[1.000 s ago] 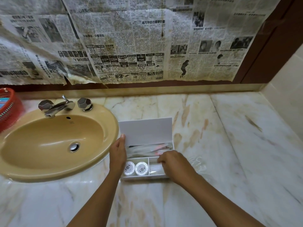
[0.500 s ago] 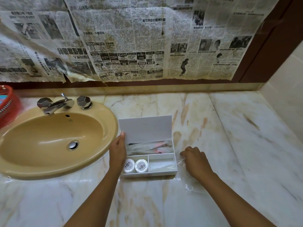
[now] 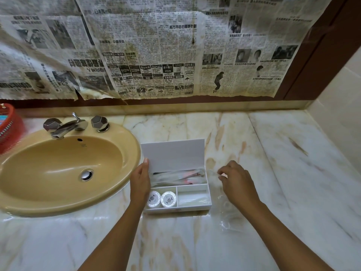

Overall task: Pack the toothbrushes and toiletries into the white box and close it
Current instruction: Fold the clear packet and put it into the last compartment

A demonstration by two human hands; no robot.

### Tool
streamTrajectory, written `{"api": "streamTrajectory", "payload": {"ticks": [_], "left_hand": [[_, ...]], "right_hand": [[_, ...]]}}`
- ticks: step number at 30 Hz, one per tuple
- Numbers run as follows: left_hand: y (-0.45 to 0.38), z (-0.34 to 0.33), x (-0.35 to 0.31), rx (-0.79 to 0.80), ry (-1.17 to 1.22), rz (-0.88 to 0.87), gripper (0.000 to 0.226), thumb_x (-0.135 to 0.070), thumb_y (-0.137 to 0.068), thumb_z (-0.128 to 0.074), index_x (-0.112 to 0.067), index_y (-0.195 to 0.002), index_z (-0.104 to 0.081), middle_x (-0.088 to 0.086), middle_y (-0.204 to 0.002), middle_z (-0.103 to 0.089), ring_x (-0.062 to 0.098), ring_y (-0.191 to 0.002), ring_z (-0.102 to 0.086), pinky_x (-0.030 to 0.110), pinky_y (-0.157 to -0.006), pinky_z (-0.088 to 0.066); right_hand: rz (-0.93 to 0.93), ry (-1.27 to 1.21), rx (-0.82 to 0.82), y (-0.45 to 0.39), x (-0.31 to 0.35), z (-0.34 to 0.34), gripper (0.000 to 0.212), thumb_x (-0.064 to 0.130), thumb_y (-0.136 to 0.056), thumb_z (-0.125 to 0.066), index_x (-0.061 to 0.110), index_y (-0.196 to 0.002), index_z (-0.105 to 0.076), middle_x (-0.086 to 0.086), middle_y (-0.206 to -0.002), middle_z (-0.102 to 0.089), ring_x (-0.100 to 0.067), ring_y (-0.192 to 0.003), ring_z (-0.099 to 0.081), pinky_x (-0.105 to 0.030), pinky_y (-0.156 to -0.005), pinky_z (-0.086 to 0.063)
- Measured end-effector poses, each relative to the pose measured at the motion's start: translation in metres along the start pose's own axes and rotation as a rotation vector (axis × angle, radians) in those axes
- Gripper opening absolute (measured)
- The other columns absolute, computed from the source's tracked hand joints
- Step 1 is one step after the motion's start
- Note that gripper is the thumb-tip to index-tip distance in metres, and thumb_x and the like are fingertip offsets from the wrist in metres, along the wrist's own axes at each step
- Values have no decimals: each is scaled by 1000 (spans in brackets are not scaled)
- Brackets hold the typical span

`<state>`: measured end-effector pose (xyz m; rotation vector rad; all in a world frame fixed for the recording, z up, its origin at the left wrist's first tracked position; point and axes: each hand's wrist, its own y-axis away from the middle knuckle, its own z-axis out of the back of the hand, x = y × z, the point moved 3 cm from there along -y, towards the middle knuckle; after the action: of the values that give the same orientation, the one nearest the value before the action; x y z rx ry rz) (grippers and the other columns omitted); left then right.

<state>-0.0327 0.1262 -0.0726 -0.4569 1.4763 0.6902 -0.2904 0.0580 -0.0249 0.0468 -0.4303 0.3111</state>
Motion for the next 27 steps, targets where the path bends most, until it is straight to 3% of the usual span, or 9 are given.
{"api": "streamTrajectory", "payload": {"ticks": [3,7,10,13,15,17,20,24,27], "left_hand": [[1,0,-2,-3,-6,-7,30,-31,-104,-44,-30,-85,-68,-25,-79,-72,-12,-78,-64,10,-72,-45],[-1,0,0,-3,-20,-9,32,-31,-104,-44,-28,-84,-68,-22,-79,-73,-9,-77,-64,14,-73,-45],[-2,1,2,-4,-22,-3,32,-33,-104,-44,-27,-85,-69,-15,-84,-73,-4,-82,-65,19,-76,-47],[0,1,0,-3,-26,-12,31,-33,-104,-44,-29,-85,-69,-16,-84,-73,-3,-83,-65,18,-76,-47],[1,0,-2,-5,-30,-20,31,-31,-105,-44,-31,-83,-67,-22,-80,-72,-8,-79,-64,12,-72,-46],[1,1,-3,-7,-31,-21,32,-31,-105,-44,-31,-82,-66,-22,-78,-71,-9,-78,-63,11,-71,-45],[1,0,-3,1,-28,-25,32,-31,-105,-44,-30,-83,-67,-16,-83,-71,-4,-81,-64,15,-74,-46],[1,0,-4,1,-27,-25,31,-30,-105,-44,-31,-83,-66,-17,-81,-72,-3,-82,-64,12,-72,-47],[0,0,-2,5,-22,-14,31,-31,-104,-44,-30,-85,-69,-17,-83,-73,-1,-85,-65,16,-76,-47]], "right_hand": [[143,-54,-29,8,31,6,16,9,-91,-59,12,-97,-73,-5,-96,-62,-22,-86,-56,-32,-77,-44],[304,63,110,18,62,-16,24,0,-83,-57,15,-92,-73,-5,-94,-61,-28,-84,-61,-33,-73,-40],[312,209,272,24,73,-31,25,-8,-80,-48,9,-87,-65,-9,-99,-58,-33,-89,-60,-30,-71,-29],[295,310,342,24,74,-42,28,-12,-78,-47,14,-68,-43,-9,-83,-50,-34,-86,-60,-29,-71,-27],[266,318,346,23,72,-45,30,-10,-79,-49,14,-63,-40,-4,-70,-42,-33,-77,-53,-29,-71,-27],[265,278,323,21,68,-46,17,-5,-83,-51,10,-75,-56,-5,-81,-55,-32,-80,-57,-29,-70,-28],[273,181,257,21,62,-39,27,6,-90,-50,18,-107,-67,-2,-107,-62,-26,-92,-61,-29,-73,-34],[168,-32,66,18,44,-18,28,10,-90,-53,22,-110,-70,0,-108,-66,-25,-90,-64,-29,-78,-45],[47,-2,90,17,18,-10,30,10,-89,-50,22,-109,-68,2,-109,-65,-22,-91,-63,-29,-79,-47]]}}
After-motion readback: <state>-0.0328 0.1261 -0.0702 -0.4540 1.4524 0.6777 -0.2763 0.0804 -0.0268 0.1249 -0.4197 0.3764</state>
